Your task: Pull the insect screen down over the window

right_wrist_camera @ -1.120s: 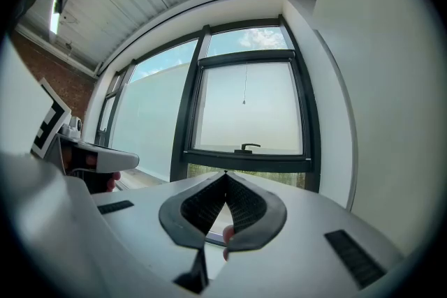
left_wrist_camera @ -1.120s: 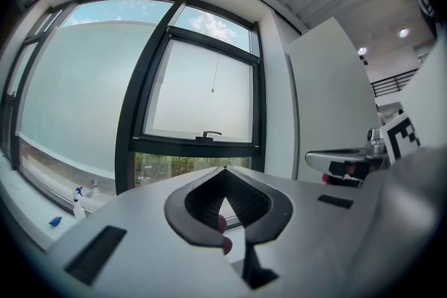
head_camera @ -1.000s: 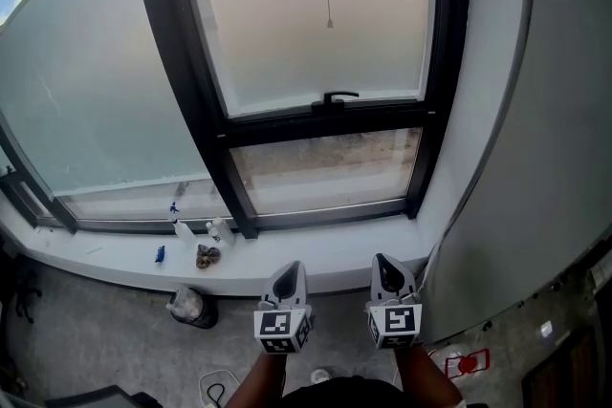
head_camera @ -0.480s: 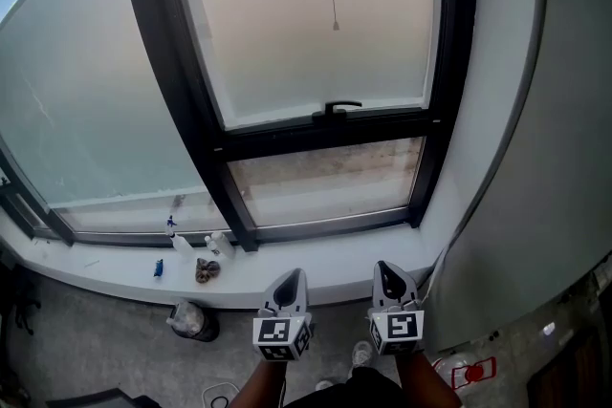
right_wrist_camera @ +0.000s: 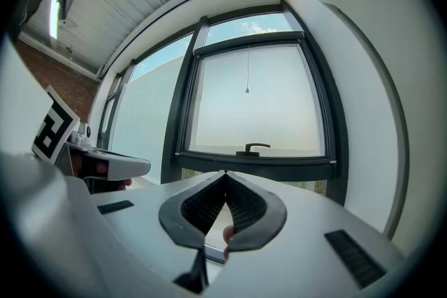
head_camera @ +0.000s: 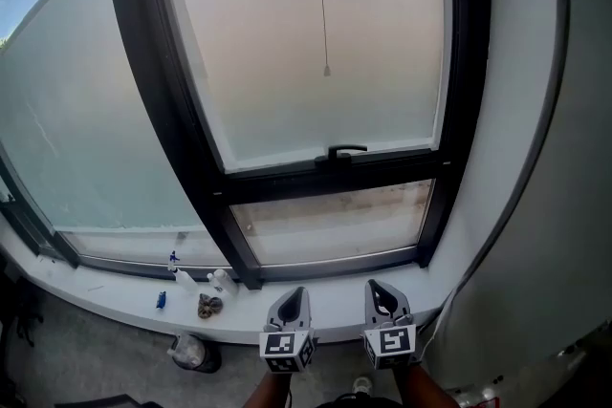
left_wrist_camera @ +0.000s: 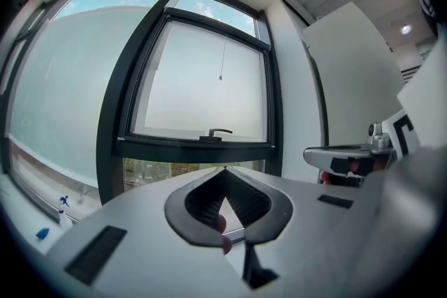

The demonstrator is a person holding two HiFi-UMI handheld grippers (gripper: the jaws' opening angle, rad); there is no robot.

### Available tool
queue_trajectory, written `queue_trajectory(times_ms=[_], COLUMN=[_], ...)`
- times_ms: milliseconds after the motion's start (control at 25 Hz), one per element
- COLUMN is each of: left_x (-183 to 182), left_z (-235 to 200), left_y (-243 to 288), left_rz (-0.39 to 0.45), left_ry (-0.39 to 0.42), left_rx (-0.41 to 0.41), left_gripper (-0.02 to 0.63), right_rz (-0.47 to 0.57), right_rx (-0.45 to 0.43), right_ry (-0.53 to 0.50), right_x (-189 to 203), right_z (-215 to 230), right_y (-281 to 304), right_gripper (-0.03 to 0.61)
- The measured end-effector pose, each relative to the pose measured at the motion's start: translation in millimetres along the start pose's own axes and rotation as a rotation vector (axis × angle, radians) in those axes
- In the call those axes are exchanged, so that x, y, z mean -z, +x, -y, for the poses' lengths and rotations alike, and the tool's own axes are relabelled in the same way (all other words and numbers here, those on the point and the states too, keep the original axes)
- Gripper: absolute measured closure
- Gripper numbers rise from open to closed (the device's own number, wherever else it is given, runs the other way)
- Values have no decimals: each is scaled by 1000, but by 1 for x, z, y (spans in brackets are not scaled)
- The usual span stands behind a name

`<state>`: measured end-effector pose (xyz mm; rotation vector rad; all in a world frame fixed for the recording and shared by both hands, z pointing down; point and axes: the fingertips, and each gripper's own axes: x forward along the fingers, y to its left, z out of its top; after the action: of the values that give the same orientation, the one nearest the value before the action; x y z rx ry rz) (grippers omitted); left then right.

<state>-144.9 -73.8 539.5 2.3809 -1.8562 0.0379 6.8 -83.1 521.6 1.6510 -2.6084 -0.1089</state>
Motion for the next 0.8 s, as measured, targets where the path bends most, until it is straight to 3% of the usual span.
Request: queue_trajectory(times_ms=[120,800], left_x=[-11,-43], left_z=[0,11], left_y=[27,120], left_rz=[31,70], left_ry=[-35,32], left_rx=[11,-44], left_gripper=[612,612], right_rz=[9,28], right_rx=[-4,-72], right_ry=[0,9], right_x=[-1,-11], right_z=[16,81], right_y=[25,96], right_gripper=[577,577])
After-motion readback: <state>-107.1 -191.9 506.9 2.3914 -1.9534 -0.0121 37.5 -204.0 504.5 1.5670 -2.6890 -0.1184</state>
